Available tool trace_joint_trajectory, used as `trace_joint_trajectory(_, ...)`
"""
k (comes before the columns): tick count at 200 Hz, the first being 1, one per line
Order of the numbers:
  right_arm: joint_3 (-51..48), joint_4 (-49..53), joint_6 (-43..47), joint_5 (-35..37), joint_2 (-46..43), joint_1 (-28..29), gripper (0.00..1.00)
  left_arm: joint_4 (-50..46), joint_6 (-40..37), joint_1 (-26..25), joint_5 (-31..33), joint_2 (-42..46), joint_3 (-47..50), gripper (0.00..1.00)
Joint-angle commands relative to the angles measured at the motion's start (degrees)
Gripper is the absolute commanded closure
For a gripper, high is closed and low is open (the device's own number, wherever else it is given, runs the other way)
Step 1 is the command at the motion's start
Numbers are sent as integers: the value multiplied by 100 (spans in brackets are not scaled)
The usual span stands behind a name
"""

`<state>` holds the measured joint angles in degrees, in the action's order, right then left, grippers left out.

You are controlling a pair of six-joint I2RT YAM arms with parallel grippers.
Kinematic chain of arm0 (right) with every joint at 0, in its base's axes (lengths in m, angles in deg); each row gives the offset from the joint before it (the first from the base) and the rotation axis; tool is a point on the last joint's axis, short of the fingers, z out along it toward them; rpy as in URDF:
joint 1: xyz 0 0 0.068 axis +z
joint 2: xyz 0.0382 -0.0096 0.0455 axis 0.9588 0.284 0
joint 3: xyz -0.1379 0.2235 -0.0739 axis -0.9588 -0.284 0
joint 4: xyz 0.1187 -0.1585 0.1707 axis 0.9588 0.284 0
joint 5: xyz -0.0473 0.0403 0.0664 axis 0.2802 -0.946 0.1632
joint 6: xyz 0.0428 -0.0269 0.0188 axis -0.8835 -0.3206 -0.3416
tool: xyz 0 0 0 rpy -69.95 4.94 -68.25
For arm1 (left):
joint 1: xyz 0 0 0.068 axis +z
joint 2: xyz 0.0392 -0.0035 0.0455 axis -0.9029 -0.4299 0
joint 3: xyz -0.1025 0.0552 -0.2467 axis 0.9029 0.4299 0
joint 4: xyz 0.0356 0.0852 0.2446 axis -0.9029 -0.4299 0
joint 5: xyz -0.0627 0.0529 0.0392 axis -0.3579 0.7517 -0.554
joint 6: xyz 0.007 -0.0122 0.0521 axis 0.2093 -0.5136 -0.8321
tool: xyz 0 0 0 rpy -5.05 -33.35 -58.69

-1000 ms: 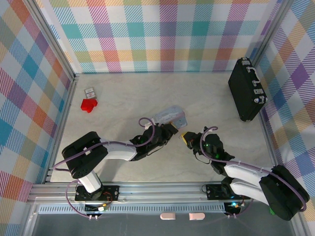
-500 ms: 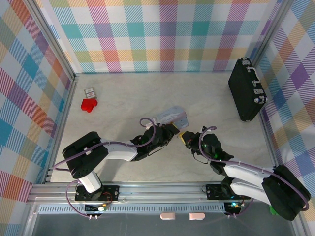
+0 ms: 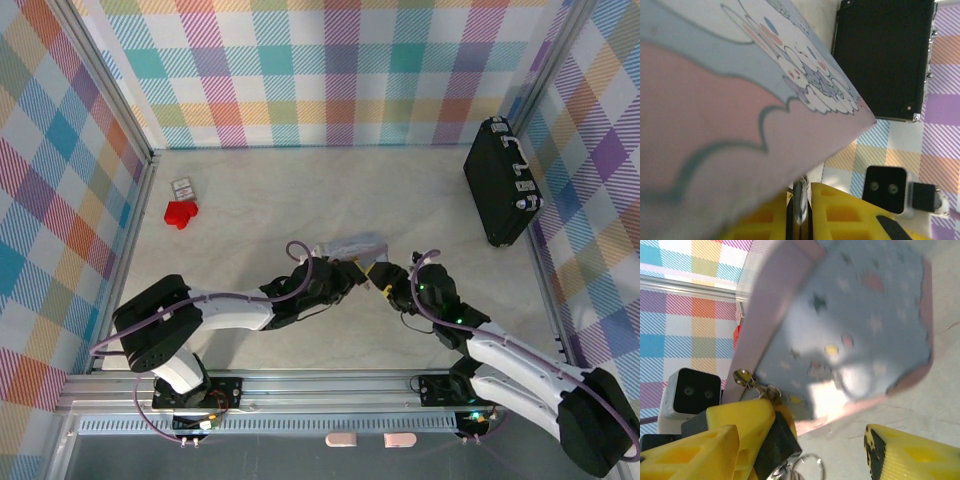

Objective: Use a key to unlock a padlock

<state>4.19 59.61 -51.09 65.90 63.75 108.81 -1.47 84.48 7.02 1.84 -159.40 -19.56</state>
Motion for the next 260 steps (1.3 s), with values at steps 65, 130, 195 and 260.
trace_joint_trajectory(65, 602, 1579, 3765, 168, -328, 465, 29, -535, -479, 438, -338, 421, 163, 100)
trace_joint_trajectory(130, 928, 1782, 5001, 1366, 66, 1620, 30, -1193, -821, 633, -519, 592, 190, 100)
trace_joint_trajectory(195, 876, 498, 6066, 2308, 993, 2705, 40, -881, -899, 814, -824, 595, 367, 100)
trace_joint_trajectory(260, 162, -1062, 6641, 3332, 1626, 2983, 50, -582, -911, 847, -987, 587, 535, 100)
